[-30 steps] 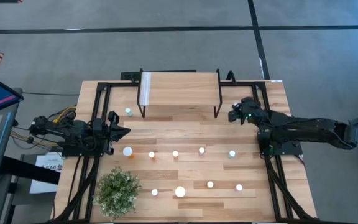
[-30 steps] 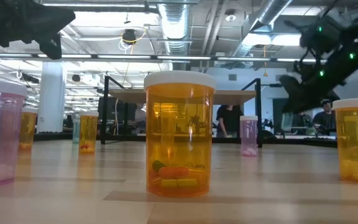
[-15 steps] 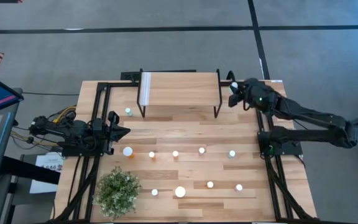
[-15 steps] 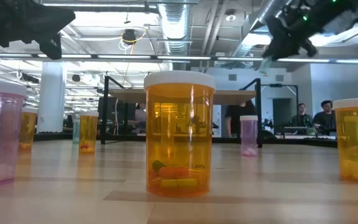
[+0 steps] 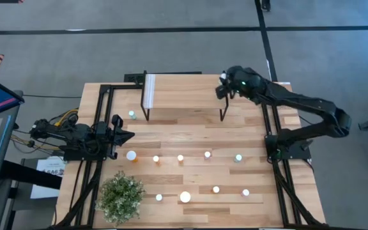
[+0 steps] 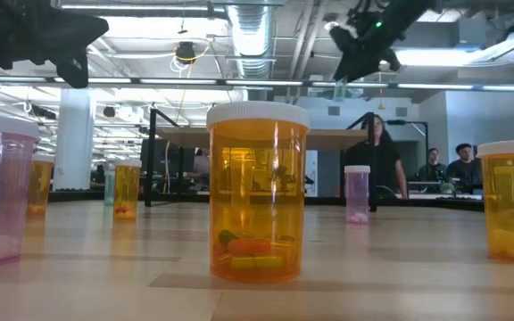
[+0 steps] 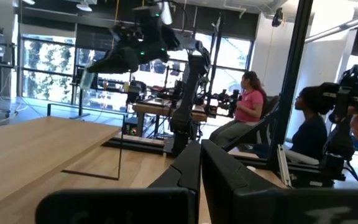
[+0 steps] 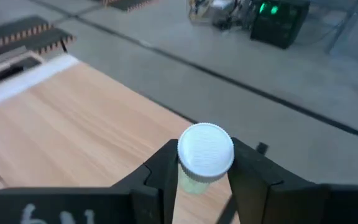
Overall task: Pick and place medicine bottles onto shelf by color
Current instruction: Put the top right blue bottle on the shelf
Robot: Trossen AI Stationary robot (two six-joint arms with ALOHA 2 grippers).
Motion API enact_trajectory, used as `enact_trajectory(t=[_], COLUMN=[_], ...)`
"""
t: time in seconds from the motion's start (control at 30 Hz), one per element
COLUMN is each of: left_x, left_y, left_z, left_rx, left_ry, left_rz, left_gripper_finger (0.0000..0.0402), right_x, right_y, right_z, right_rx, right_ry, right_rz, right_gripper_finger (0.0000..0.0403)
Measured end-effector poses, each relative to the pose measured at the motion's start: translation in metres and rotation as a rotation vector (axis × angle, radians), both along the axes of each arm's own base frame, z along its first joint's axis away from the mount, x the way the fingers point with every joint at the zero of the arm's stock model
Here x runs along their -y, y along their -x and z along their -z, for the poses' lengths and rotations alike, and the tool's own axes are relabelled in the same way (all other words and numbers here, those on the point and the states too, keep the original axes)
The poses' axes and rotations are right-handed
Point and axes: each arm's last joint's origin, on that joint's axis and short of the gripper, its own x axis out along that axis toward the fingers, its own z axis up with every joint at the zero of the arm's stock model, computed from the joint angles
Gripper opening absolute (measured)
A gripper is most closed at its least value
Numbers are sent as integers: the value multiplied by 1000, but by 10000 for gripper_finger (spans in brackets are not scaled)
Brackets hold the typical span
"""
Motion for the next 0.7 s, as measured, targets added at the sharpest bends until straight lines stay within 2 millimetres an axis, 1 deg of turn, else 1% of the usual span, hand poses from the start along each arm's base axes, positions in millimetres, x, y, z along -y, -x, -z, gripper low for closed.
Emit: enact_trajectory(t=[0.1,0.2,0.33,0.53,0.7], left_x=[0,0,0,0,0], left_y=[0,0,0,0,0], left_z=[1,2,2,2,2], left_rx=[-11,-20,-19,-19,-19], left_ry=[1,10,17,16,16], left_rz=[1,3,4,4,5], left_gripper_finger=[0,0,0,0,0], right_x=[11,22,33,48,53], right_y=[-12,-18,-20,-23,-25], right_z=[5,15,26,41,49], right_rx=[-33,-79,-116,-123,-142], right_ry=[-25,-47,-71,-156,-172], right_rz=[-5,11,42,11,19], right_gripper_finger=[136,136,138,139,138])
